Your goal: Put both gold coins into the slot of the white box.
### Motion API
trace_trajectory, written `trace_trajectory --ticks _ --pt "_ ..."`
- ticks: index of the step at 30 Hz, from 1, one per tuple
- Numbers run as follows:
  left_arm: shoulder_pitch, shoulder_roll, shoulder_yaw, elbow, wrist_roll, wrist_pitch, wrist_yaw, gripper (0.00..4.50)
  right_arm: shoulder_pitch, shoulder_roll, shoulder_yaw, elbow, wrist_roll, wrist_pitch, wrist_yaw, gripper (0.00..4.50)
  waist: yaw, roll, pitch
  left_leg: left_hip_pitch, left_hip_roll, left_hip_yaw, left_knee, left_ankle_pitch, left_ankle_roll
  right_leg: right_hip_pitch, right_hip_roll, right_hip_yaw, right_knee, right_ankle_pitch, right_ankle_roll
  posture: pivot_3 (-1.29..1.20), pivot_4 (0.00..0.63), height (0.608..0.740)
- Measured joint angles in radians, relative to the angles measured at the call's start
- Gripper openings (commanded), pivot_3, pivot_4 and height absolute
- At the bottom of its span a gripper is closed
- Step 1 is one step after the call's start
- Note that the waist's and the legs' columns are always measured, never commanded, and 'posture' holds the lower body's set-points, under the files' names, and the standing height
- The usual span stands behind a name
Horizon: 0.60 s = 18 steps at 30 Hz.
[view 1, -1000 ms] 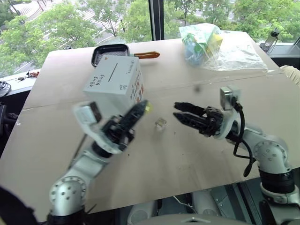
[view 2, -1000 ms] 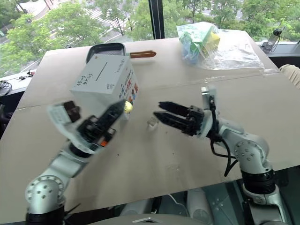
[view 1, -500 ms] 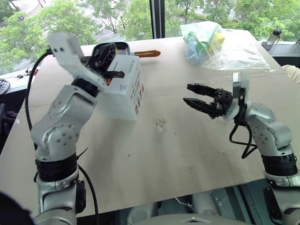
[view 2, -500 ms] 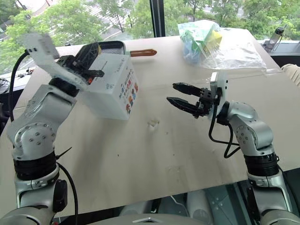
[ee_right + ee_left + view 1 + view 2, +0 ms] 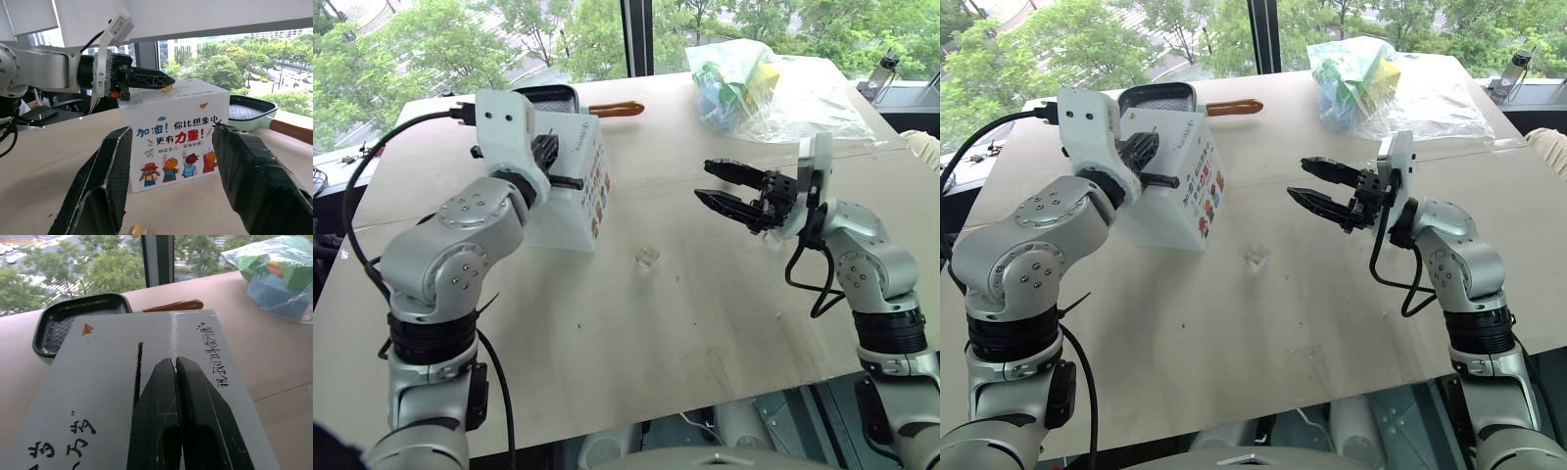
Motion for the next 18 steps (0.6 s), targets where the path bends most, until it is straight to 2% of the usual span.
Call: trace_trajectory --ticks 11,18 --pt "-0.011 -0.012 0.017 -0.012 0.13 0.09 -0.035 0.0 0.0 0.007 0.0 0.004 -0.002 0.0 0.016 2.77 0.0 0.0 0.0 0.001 0.0 0.001 0.001 0.0 0.0 0.0 0.0 0.001 0.003 0.0 0.0 0.0 0.15 0.721" --pt "0.01 -0.043 0.035 -0.021 0.192 0.086 -0.082 0.0 0.0 0.014 0.0 0.004 -0.008 0.0 0.017 2.77 -0.002 0.002 -0.002 0.002 0.0 0.003 0.002 0.0 0.0 0.0 0.0 0.002 0.004 0.0 0.0 0.0 0.15 0.721"
